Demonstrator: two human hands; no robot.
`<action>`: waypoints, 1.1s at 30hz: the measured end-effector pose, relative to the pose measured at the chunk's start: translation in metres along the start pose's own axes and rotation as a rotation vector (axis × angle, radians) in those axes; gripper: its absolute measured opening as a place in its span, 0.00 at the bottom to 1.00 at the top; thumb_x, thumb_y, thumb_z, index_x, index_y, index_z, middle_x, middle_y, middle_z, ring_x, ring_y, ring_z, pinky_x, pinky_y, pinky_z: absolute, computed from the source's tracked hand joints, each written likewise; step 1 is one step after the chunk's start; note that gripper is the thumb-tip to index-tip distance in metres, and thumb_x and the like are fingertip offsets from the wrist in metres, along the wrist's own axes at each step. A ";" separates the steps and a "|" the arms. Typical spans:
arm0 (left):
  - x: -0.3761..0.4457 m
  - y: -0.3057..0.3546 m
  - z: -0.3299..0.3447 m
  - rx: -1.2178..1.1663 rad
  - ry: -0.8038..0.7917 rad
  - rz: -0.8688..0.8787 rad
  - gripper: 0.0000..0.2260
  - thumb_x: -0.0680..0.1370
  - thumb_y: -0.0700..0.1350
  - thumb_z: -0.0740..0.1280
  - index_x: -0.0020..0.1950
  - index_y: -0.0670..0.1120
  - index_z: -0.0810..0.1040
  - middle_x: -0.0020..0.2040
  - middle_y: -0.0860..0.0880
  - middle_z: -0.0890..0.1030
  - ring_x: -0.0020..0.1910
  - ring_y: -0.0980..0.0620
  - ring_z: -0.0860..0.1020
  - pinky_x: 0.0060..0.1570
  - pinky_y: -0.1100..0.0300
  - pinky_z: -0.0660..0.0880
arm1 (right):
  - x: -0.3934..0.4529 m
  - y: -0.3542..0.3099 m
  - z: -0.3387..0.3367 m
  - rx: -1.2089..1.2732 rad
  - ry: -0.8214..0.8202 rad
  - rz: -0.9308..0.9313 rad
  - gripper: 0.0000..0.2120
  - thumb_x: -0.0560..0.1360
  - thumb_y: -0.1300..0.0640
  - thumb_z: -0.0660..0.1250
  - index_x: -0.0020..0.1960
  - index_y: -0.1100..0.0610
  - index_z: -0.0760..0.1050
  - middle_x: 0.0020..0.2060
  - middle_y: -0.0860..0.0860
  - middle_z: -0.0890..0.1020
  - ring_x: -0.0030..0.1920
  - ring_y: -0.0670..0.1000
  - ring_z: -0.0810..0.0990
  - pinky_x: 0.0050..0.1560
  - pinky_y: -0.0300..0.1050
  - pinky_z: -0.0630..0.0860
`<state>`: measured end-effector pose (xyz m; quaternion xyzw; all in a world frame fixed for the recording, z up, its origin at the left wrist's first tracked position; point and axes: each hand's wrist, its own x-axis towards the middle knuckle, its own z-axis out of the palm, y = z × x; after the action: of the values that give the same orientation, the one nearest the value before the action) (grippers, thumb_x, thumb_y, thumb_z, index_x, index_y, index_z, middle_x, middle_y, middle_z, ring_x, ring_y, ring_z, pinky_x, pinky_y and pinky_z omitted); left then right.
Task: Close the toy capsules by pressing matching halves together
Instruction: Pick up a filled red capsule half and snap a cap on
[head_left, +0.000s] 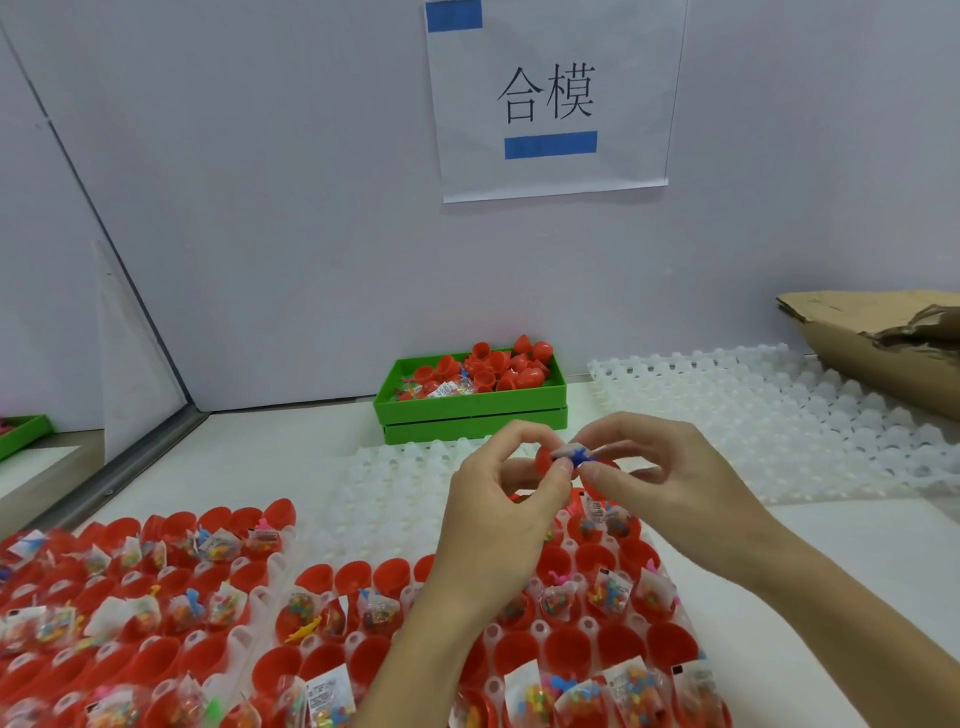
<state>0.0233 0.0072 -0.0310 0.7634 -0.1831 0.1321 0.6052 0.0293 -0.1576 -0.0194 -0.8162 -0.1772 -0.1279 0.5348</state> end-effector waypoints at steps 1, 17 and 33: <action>0.000 0.000 0.000 0.009 -0.009 0.001 0.03 0.79 0.48 0.68 0.48 0.57 0.78 0.39 0.50 0.85 0.41 0.48 0.84 0.45 0.46 0.82 | 0.000 0.000 0.000 -0.022 0.009 -0.026 0.04 0.73 0.53 0.71 0.44 0.45 0.83 0.43 0.41 0.84 0.49 0.42 0.82 0.49 0.48 0.80; -0.001 0.000 -0.001 0.024 -0.067 0.031 0.09 0.78 0.43 0.70 0.50 0.59 0.77 0.42 0.52 0.86 0.46 0.54 0.84 0.52 0.51 0.81 | 0.002 0.001 -0.003 -0.147 0.129 -0.236 0.08 0.69 0.61 0.77 0.39 0.47 0.85 0.36 0.42 0.84 0.41 0.45 0.82 0.37 0.37 0.77; -0.001 -0.001 0.002 -0.121 -0.046 0.003 0.08 0.80 0.41 0.68 0.50 0.55 0.79 0.40 0.42 0.85 0.45 0.31 0.81 0.50 0.37 0.79 | -0.001 -0.005 -0.001 -0.110 0.109 -0.201 0.09 0.71 0.61 0.75 0.39 0.46 0.83 0.34 0.42 0.84 0.38 0.45 0.83 0.38 0.39 0.80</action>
<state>0.0233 0.0061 -0.0327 0.7281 -0.2060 0.1041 0.6455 0.0266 -0.1572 -0.0150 -0.8141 -0.2217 -0.2346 0.4827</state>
